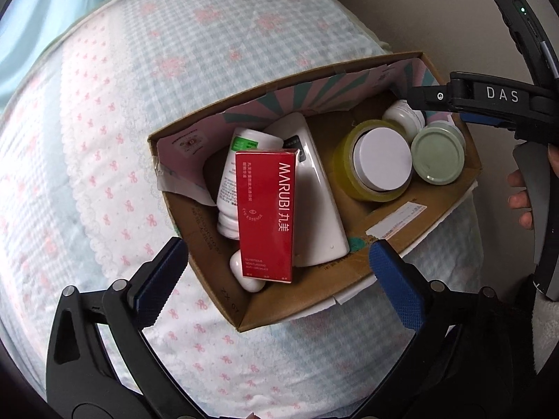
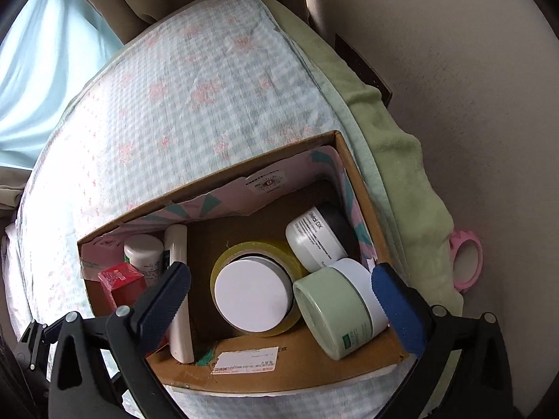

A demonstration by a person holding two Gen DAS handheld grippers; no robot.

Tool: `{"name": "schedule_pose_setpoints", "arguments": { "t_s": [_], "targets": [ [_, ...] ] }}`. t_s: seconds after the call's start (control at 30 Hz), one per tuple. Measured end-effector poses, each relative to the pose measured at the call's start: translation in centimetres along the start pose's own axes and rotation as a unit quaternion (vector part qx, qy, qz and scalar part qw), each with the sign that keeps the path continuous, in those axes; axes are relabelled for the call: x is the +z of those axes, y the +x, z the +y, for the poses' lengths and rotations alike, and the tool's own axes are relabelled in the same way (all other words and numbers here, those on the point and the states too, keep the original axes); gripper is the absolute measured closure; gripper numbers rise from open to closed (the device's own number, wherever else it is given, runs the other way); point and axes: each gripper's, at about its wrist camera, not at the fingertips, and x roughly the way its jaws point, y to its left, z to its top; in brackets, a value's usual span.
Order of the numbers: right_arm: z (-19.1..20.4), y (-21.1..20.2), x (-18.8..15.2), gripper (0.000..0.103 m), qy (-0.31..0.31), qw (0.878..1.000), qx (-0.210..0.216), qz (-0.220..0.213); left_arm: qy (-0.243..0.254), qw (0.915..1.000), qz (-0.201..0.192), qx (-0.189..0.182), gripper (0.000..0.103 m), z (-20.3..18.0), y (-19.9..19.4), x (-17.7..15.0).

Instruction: Organize rigid objects

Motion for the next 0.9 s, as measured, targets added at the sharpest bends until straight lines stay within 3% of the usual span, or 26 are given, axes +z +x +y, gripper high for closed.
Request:
{"name": "schedule_pose_setpoints", "arguments": {
  "t_s": [0.47,0.7,0.9],
  "targets": [
    [1.0,-5.1,-1.5,0.000,0.007,0.999,-0.001,-0.044,0.002,0.9987,-0.050,-0.005,0.000,-0.3,-5.4,-2.2],
    [4.4,-10.4,-3.2,0.000,-0.011,0.997,-0.005,-0.076,-0.008,0.9946,-0.104,0.002,0.000,2.3,-12.9,-4.6],
    [11.9,-17.1,-7.2,0.000,-0.080,0.990,-0.006,-0.115,-0.059,0.9835,-0.169,0.025,0.000,8.3,-22.1,-8.7]
  ]
}}
